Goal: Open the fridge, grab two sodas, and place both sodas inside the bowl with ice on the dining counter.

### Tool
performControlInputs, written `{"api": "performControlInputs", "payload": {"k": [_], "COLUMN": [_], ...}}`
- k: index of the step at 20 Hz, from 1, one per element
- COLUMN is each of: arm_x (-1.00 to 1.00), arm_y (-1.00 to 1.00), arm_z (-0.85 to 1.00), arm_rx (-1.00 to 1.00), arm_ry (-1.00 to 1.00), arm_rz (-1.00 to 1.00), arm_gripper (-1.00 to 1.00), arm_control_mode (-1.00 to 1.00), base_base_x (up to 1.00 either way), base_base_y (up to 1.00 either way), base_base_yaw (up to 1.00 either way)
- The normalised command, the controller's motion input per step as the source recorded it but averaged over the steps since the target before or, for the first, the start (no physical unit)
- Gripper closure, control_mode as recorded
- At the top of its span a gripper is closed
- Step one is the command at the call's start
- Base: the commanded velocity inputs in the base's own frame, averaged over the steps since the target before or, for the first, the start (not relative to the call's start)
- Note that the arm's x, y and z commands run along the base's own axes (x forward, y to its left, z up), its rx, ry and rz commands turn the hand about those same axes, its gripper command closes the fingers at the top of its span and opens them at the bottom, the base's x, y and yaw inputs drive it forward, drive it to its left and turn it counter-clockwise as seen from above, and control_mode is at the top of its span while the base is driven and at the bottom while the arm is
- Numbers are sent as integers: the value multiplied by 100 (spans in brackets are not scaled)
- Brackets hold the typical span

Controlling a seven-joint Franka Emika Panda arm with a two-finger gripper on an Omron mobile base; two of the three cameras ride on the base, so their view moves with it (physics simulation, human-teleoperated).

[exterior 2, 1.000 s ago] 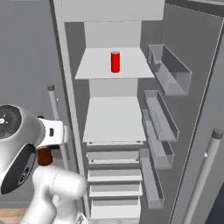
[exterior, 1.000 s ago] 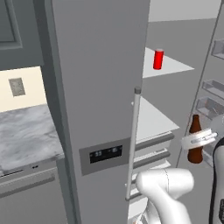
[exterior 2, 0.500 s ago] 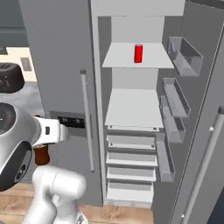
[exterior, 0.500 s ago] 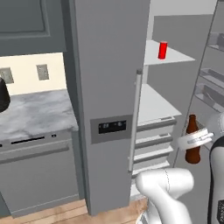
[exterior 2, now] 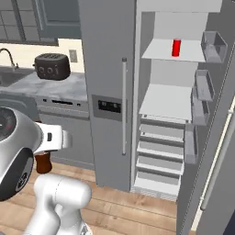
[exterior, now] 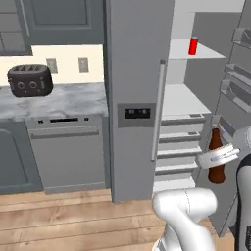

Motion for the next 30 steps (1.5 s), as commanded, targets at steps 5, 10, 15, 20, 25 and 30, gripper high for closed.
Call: {"api": "performControlInputs", "payload": {"k": [5, 10, 15, 20, 25, 30], "arm_x": [0, 0, 0, 0, 0, 0], "arm_y": [0, 0, 0, 0, 0, 0], "arm_z": [0, 0, 0, 0, 0, 0], "arm_rx": [0, 0, 0, 0, 0, 0], "arm_ry": [0, 0, 0, 0, 0, 0], "arm_rz": [0, 0, 0, 0, 0, 0], "arm_gripper": [100, 100, 100, 100, 100, 100], "arm_control_mode": [100, 100, 100, 100, 100, 100], "base_base_x": [-72, -55, -44, -34, -26, -24], "base_base_y": [14, 24, 29, 40, 46, 60], "base_base_yaw": [38, 41, 43, 43, 44, 44]}}
